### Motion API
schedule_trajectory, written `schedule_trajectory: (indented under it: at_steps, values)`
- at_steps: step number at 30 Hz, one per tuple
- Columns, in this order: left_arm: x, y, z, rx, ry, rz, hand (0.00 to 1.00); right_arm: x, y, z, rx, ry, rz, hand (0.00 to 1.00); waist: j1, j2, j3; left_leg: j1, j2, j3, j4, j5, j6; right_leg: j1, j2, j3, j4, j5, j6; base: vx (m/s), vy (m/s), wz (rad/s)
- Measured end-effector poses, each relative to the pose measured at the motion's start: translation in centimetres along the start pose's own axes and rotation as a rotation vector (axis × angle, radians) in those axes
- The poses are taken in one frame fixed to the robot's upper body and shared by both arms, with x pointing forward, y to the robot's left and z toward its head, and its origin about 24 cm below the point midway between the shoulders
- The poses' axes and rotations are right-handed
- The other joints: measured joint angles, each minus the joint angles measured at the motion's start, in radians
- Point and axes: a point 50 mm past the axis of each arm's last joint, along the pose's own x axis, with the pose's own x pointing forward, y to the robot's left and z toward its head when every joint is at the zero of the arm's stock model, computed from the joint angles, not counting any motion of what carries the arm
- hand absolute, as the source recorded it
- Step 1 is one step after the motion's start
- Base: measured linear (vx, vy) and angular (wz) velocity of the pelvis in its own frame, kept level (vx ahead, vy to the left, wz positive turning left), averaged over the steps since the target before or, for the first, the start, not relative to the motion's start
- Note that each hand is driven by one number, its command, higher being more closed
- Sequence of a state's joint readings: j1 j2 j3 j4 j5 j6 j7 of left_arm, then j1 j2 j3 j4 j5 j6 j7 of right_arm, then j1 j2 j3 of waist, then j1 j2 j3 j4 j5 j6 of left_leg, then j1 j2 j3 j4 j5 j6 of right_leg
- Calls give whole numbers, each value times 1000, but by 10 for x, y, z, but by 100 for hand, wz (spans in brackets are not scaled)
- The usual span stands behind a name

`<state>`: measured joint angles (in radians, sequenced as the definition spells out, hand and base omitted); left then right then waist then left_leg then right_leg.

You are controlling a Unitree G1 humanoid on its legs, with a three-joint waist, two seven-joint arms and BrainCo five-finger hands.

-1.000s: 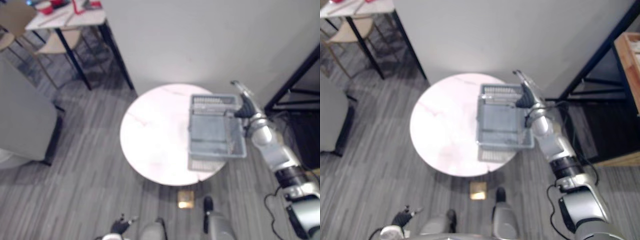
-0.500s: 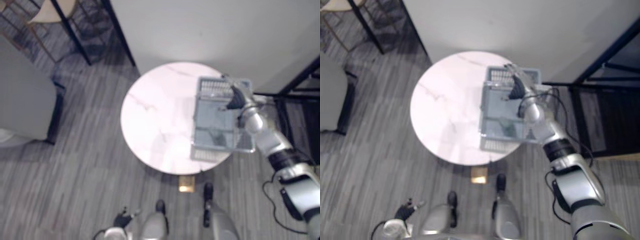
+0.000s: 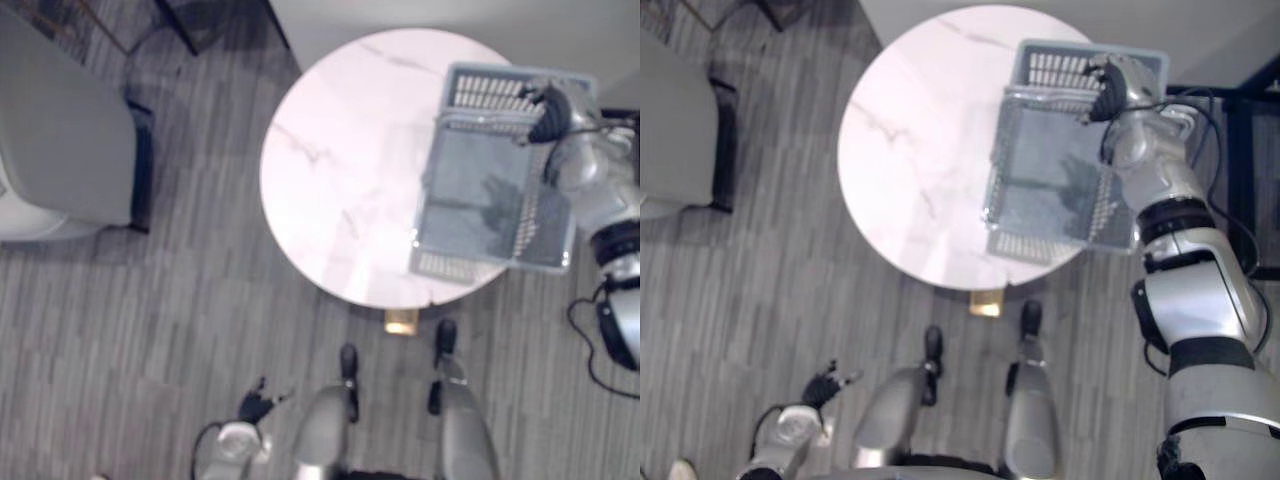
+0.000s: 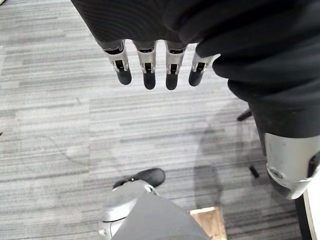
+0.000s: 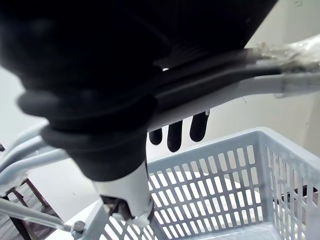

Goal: Pick vegetable in the basket

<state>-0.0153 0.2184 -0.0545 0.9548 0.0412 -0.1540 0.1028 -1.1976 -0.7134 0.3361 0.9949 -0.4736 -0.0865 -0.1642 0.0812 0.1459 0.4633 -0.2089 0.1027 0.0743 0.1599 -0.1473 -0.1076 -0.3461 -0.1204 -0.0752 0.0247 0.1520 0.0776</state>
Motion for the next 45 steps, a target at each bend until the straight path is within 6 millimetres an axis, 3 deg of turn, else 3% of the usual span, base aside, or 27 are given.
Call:
schedule_trajectory:
  at_steps: [5,9,11,14,16,17,19,20,21,22,23,25,26,27,28,30,31,32,34,36,38,39,40,41,42,43,45]
  values:
    - [0,0,0,-6,3,3,0,-5,11,6,22,-30,26,100,3,-15,9,9,17,35,61,-39,-1,7,26,60,-2,7,2,-10,-16,-36]
    - [-4,5,-8,-62,22,39,0,-27,62,32,45,-146,184,100,12,-54,20,5,46,-192,296,-194,-10,44,128,187,12,5,-1,-19,16,-111]
    - [-3,5,-4,-64,9,38,0,-43,80,20,75,-127,237,100,-8,-78,14,49,56,-193,283,-240,-14,52,150,217,8,8,4,-18,102,-74]
    - [-3,3,-3,-50,8,16,0,-89,115,-13,214,-20,327,100,-34,-151,-25,130,31,-100,219,-246,-13,57,145,306,10,24,25,17,90,-74]
    - [-2,3,-1,-46,3,13,0,-107,121,-20,247,-8,339,100,-66,-168,-36,158,18,-44,210,-252,2,60,137,344,9,37,29,-3,111,-82]
    - [-1,4,1,-45,-2,13,0,-114,123,-23,269,7,335,100,-79,-173,-39,169,16,-12,216,-256,9,57,136,325,8,55,10,-24,128,-107]
    - [2,5,8,-45,-15,9,0,-124,125,-29,339,46,319,100,-93,-173,-40,188,23,62,210,-238,38,47,147,214,-22,145,-109,-48,47,-117]
    - [3,6,9,-57,-14,14,0,-128,129,-31,350,63,324,100,-82,-176,-42,205,38,137,183,-225,54,17,147,56,62,57,-224,-88,-25,-138]
    - [3,7,9,-60,-8,16,0,-135,134,-34,365,88,332,100,-82,-185,-47,236,24,196,177,-225,54,-33,98,-116,287,-116,-231,-71,-24,-130]
    - [3,6,8,-59,-1,13,0,-142,137,-39,372,111,336,100,-88,-191,-50,251,8,218,188,-227,53,-34,74,-176,335,-148,-236,-31,0,-122]
    - [3,5,6,-66,10,11,0,-157,146,-45,382,145,360,100,-81,-194,-54,269,-9,255,224,-226,56,-14,75,-211,343,-135,-217,-72,18,-115]
    - [-1,12,-7,-66,55,30,0,-183,165,-47,423,191,423,100,-75,-208,-105,264,-34,270,199,-241,110,38,132,-113,190,-61,-149,-203,22,-159]
    - [-5,10,-17,-77,84,34,0,-188,170,-46,439,206,437,100,-59,-171,-136,271,3,327,120,-211,110,52,158,-162,151,-97,-161,-232,12,-207]
    - [-7,8,-22,-73,104,29,0,-195,175,-46,479,236,435,100,-66,-166,-157,291,22,415,120,-204,94,39,77,-338,340,-225,-202,-107,-16,-193]
    - [-8,8,-26,-69,113,26,0,-201,179,-50,484,260,449,100,-79,-160,-168,305,30,455,112,-200,88,58,-1,-441,430,-301,-176,-36,-40,-172]
    - [-13,7,-35,-69,142,25,0,-213,193,-54,498,324,492,100,-58,-172,-202,317,52,596,156,-200,86,91,-155,-641,514,-364,-189,56,-158,-199]
    - [-14,10,-37,-67,146,31,0,-223,201,-56,507,358,519,100,-50,-182,-208,320,74,657,215,-201,84,104,-168,-737,516,-361,-214,46,-236,-191]
    - [-14,8,-38,-72,151,29,0,-230,205,-60,506,382,537,100,-52,-178,-212,323,87,674,237,-202,84,119,-147,-761,493,-365,-221,63,-243,-156]
    - [-15,-1,-38,-92,151,8,0,-270,216,-76,506,512,597,100,-53,-155,-242,352,140,711,260,-213,64,161,-8,-674,349,-353,-202,34,-185,-128]
    - [-14,-1,-36,-93,140,6,0,-291,220,-84,526,596,603,100,-66,-155,-253,371,169,721,270,-211,55,165,60,-616,299,-345,-201,5,-148,-111]
    - [-15,-1,-39,-94,154,5,0,-315,225,-94,545,711,603,100,-90,-160,-259,368,211,731,368,-190,46,197,122,-563,219,-338,-179,-1,-146,-92]
    - [-17,-3,-44,-92,171,-2,0,-333,230,-102,533,792,619,100,-85,-166,-257,350,238,704,456,-185,58,250,152,-551,139,-354,-140,4,-106,-80]
    - [-18,-7,-45,-100,179,-11,0,-342,230,-107,523,836,627,100,-78,-147,-252,331,255,661,479,-191,70,262,143,-576,168,-382,-139,110,-100,-65]
    - [-20,-16,-45,-116,173,-26,0,-355,225,-122,475,897,643,100,-99,-152,-245,275,262,565,566,-205,45,256,32,-573,374,-422,-208,132,-29,-26]
    - [-20,-20,-45,-149,180,-23,0,-374,224,-135,429,989,682,100,-102,-137,-248,223,264,448,570,-222,6,284,48,-517,359,-455,-130,148,-11,-20]
    - [-20,-21,-45,-151,184,-29,0,-383,223,-140,418,1036,691,100,-98,-119,-254,196,252,403,561,-228,-4,297,64,-502,329,-439,-132,52,-18,-61]
    - [-21,-19,-48,-163,190,-13,0,-406,221,-149,409,1150,704,100,-76,-130,-248,110,166,343,492,-226,-1,322,75,-435,241,-391,-118,44,-46,-86]
